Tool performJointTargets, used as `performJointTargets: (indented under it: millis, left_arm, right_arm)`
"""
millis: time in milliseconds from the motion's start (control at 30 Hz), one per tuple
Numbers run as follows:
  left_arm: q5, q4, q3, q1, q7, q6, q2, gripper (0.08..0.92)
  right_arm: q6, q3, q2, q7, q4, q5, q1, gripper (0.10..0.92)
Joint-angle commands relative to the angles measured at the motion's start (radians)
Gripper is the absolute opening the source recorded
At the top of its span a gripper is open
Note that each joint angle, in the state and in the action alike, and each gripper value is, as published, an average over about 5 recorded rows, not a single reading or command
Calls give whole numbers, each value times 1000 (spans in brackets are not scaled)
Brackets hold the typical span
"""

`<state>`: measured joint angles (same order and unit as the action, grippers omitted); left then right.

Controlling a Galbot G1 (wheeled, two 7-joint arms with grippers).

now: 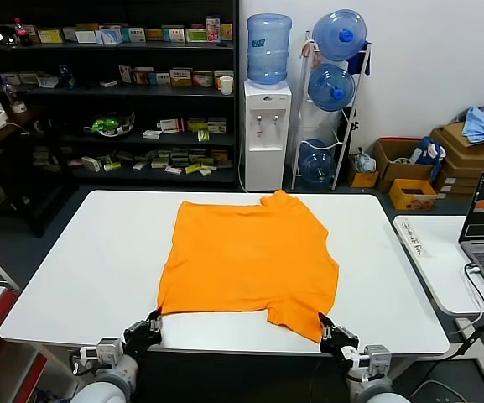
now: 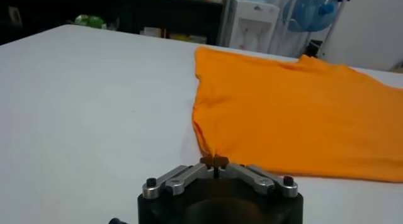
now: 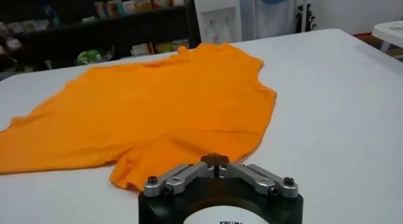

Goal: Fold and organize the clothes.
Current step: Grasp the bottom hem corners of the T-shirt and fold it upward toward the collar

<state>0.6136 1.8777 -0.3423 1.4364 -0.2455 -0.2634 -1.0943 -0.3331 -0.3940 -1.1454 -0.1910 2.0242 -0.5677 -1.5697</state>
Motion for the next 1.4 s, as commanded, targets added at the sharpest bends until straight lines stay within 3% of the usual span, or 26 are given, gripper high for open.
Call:
performJointTargets:
  millis: [33,200,333,467,633,833,1400]
  left_arm:
    - [203,189,-53,142,-75,-15,126,92]
    - [243,293,-77,248,-110,-24,168,92]
    - [243,320,-68,247,-120,-23,154,92]
    - [213,244,-37,141,-97,25,117,92]
    - [160,88,31,-76,-56,110,63,92]
    - [107,-60,97,-231,-39,130,35,92]
    - [5,-264,164,-376,-27,143,11,93]
  right_arm:
    - [29,-53,124,-17,182,-58,-249,124]
    - [59,-80,167,-32,271,-50,-377,124]
    - [88,-67,147,-48,267,-41,-335,124]
    - [127,-27,107,-61,179,-33,-162,124]
    - [163,37,66,-89,29,-38,135,124]
    - [146,94,60,-111,-137,-65,382,124]
    - [121,186,54,-85,-290,-77,507,124]
